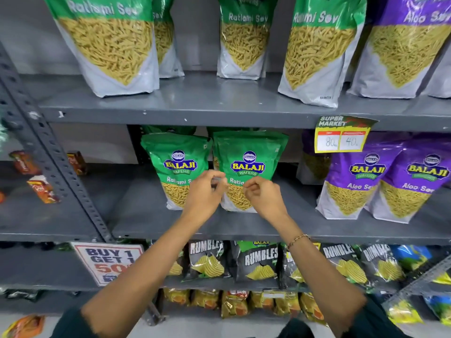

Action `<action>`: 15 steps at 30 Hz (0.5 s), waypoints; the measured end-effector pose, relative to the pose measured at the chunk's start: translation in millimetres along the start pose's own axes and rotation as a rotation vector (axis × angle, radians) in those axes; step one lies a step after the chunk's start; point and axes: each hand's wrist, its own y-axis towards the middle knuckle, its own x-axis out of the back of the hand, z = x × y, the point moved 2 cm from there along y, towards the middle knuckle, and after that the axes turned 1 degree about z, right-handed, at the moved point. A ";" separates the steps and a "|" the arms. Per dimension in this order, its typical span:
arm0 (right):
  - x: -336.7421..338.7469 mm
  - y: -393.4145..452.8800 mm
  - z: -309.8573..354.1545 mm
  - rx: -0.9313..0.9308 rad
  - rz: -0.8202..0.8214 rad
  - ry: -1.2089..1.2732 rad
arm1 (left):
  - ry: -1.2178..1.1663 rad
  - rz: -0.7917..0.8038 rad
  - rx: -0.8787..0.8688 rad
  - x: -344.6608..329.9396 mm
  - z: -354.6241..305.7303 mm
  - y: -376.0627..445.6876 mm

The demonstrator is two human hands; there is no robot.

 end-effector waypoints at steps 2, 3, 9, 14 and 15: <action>10.4 -4.5 38.3 0.100 -0.030 0.048 | -0.087 -0.093 -0.044 34.4 -20.8 1.2; 17.7 -5.7 58.7 0.149 -0.045 0.083 | -0.136 -0.127 -0.070 51.7 -31.3 2.3; 56.6 12.2 159.3 0.373 -0.076 0.330 | -0.282 -0.251 -0.219 135.4 -66.9 30.1; 58.3 66.2 208.2 0.298 0.108 0.617 | -0.234 -0.474 -0.295 194.5 -69.5 64.5; 55.2 79.2 215.1 0.269 0.128 0.641 | -0.226 -0.538 -0.291 205.6 -65.7 69.7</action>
